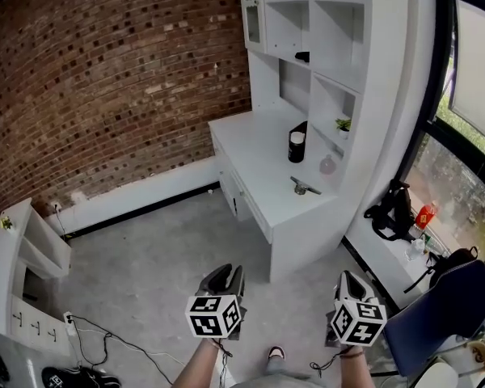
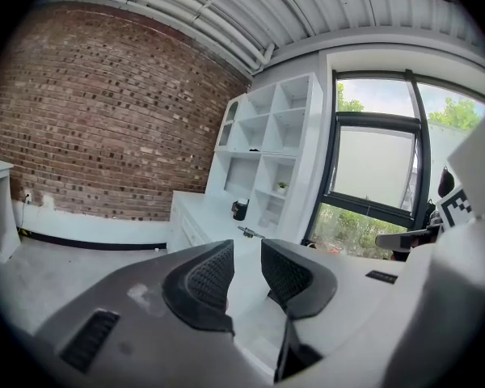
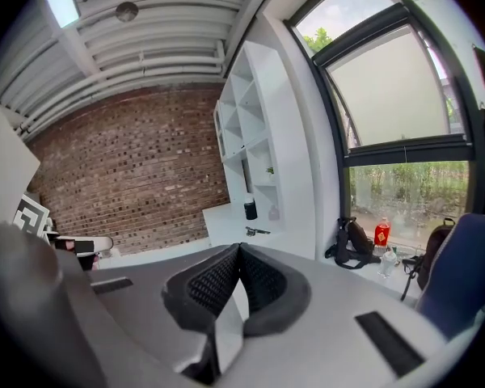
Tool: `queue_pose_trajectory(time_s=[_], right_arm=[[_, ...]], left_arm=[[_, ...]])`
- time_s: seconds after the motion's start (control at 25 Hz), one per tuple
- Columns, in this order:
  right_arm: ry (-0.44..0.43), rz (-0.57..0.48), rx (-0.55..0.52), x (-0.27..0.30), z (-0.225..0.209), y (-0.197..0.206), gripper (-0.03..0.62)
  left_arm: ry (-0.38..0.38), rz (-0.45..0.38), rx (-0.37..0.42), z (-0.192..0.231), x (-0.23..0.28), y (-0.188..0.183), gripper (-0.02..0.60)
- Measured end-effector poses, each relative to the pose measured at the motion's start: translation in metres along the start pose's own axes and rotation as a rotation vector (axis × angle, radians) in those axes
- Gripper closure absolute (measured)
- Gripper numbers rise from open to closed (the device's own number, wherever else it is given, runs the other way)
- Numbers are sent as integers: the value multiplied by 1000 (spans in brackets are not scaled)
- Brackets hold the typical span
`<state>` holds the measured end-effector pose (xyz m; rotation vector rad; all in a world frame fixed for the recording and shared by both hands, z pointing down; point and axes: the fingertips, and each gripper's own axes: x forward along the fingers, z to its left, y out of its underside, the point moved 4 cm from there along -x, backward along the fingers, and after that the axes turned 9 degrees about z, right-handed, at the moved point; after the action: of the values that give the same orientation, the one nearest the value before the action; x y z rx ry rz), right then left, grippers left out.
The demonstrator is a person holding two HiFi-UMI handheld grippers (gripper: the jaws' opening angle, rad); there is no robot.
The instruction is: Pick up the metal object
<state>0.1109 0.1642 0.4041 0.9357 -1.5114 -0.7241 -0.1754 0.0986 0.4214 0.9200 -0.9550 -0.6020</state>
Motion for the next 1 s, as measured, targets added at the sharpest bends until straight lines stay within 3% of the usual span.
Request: queue_pose_trajectory(time_s=[0.36,0.68,1.0], right_arm=[[-27,14,10,62,-34,-37,594],[-63,27,35,110,-49,-49,594],[-45,48,46,138,-62,-56,594]], left_arm=[[-10,24,12,-8,68,-28,474],[-27,36,31,-7,113,-45,474],[-13,55,20,0,149,-52,474]])
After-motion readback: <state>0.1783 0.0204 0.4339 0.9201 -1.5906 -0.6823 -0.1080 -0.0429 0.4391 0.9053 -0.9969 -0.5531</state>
